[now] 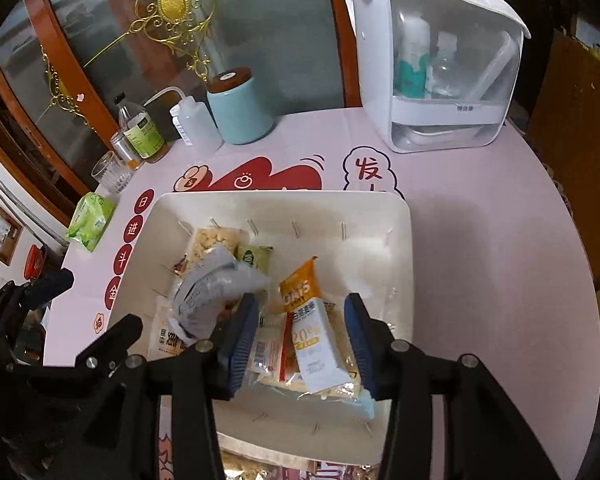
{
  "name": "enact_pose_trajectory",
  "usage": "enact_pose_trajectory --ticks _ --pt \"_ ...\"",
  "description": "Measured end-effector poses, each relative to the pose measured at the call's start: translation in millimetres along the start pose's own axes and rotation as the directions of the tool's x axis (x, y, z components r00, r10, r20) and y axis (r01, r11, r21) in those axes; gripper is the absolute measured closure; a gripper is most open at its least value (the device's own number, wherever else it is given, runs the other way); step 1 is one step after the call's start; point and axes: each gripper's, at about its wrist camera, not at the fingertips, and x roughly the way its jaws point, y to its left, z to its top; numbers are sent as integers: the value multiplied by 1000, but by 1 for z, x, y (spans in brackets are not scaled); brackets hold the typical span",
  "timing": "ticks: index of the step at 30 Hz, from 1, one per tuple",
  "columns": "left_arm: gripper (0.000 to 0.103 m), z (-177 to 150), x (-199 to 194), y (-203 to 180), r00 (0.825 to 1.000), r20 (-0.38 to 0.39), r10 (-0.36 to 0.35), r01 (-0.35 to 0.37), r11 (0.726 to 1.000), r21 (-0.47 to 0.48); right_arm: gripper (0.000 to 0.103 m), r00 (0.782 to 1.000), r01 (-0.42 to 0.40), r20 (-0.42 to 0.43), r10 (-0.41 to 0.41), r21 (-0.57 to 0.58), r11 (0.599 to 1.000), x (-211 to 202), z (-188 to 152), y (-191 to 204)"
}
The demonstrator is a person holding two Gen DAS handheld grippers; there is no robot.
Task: Organize snacks
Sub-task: 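Carry both snacks into the white tray and open both tools, then move both tools back toward the remaining snacks beside the tray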
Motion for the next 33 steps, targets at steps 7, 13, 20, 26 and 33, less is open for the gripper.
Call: enact_pose_trajectory --ticks 7,13,20,26,33 --pt "10 -3 13 15 998 -61 -15 12 998 -60 55 1000 -22 -4 22 23 1000 -4 -5 -6" --pt "10 -11 -3 16 999 -47 -10 6 997 -80 55 999 -32 17 32 -17 999 -25 -19 -4" --pt "10 -25 -38 1 1000 0 -11 11 998 -69 55 997 -55 42 58 -50 997 -60 -46 -5" --pt "10 -42 -76 -16 998 51 -49 52 996 -70 55 996 -66 62 69 -46 997 -89 -77 -20" --pt "10 -76 -106 -47 994 69 -82 84 996 -20 55 996 -60 55 63 -57 997 -102 -121 -37"
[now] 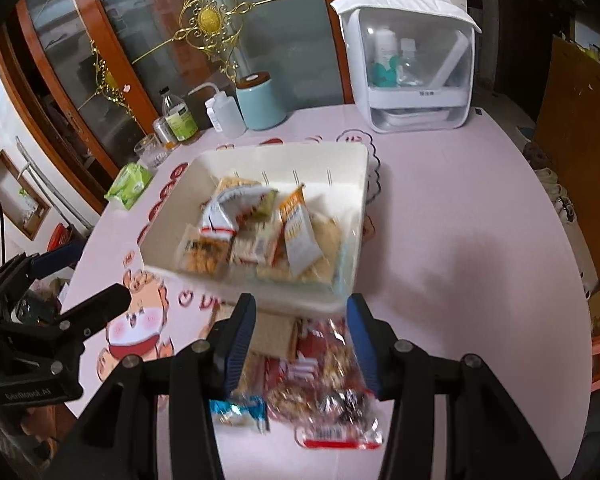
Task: Organize snacks
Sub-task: 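Move both tools back toward the remaining snacks beside the tray, then grasp the clear rice-cracker bag with left tool while right tool grasps a clear nut-cluster bag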
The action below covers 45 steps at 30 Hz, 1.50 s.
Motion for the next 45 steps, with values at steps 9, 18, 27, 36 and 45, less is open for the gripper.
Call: enact_pose_trajectory --ticks 9,18,27,36,45 --pt "10 -54 4 -24 996 -58 -60 59 998 -15 55 998 -35 -61 31 -59 998 23 -65 -7" --pt "10 -111 47 -32 986 -157 -46 42 999 -32 55 992 -71 -122 36 -293 953 63 -113 21" --pt "10 -140 81 -18 970 -234 -64 45 995 -86 55 988 -55 -152 -11 -427 903 104 -122 36" --pt "10 -143 105 -10 951 -289 -112 79 989 -125 52 981 -89 -192 -1 -459 884 119 -118 35" --pt "10 -135 136 -10 919 -347 -189 124 972 -202 55 981 -99 -190 35 -338 936 115 -113 14"
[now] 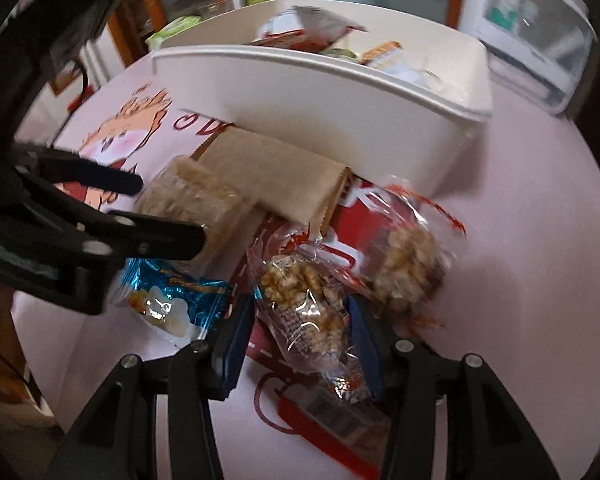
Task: Organize snacks
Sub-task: 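Grasp the clear rice-cracker bag with left tool while right tool grasps a clear nut-cluster bag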
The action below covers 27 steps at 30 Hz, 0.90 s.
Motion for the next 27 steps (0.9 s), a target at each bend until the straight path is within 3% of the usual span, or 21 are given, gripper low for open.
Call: enact_pose_trajectory --ticks 8,10,13,18,20,22,27 --pt "9 13 27 -15 999 -30 33 -34 999 -27 54 1000 -17 27 15 84 996 -2 -3 -4" --pt "6 15 34 -19 997 -36 76 -77 997 -29 54 999 -20 29 17 95 995 -1 -3 -4" --pt "3 15 41 -28 990 -17 142 -142 990 -6 54 999 -17 43 13 94 995 -2 -5 -3" --pt "2 13 42 -33 986 14 163 -163 987 -12 55 998 -5 56 0 91 996 -3 -7 -1" --pt "8 12 41 -30 985 24 170 -169 985 -16 55 998 -19 56 14 96 995 -4 -7 0" --pt "24 11 38 -36 985 43 169 -168 986 -15 55 998 -32 54 27 94 995 -6 -8 3" --pt "30 2 27 -30 989 36 140 -139 990 -39 55 997 -37 67 32 78 996 -17 -8 12"
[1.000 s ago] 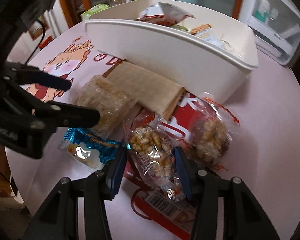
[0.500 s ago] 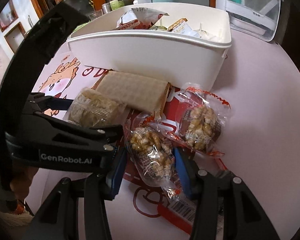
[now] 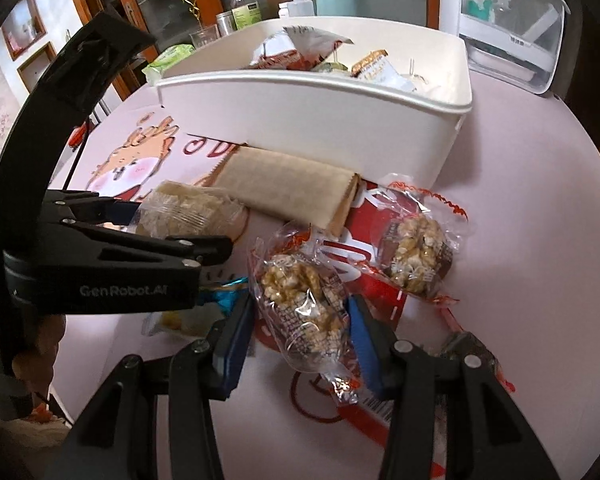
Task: Organize snacks
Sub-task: 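Grasp the clear rice-cracker bag with left tool while right tool grasps a clear nut-cluster bag, then carry both bags into the white tray and open both tools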
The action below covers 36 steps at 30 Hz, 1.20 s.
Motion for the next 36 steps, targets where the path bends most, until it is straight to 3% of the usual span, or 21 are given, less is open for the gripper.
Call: enact_pose_trajectory --ticks 8,15,18,25,31,36 --pt "30 -17 -45 19 998 66 13 -12 999 -30 55 998 -29 63 30 -10 1000 -41 4 12" --pt "30 -18 -118 40 977 211 35 -25 999 -48 55 987 -44 155 45 -6 999 -84 29 20" --pt "30 -1 -154 66 966 255 47 -38 998 -42 55 977 -41 211 38 11 999 -106 57 17" --pt "30 57 -216 87 915 398 63 -62 998 -16 55 947 -1 321 -33 106 994 -152 135 -11" --pt "30 121 -249 93 875 477 83 -112 993 34 54 924 63 356 -136 209 976 -157 202 -37" --pt "29 173 -246 87 874 483 58 -110 991 80 54 934 80 316 -169 276 958 -122 239 -57"
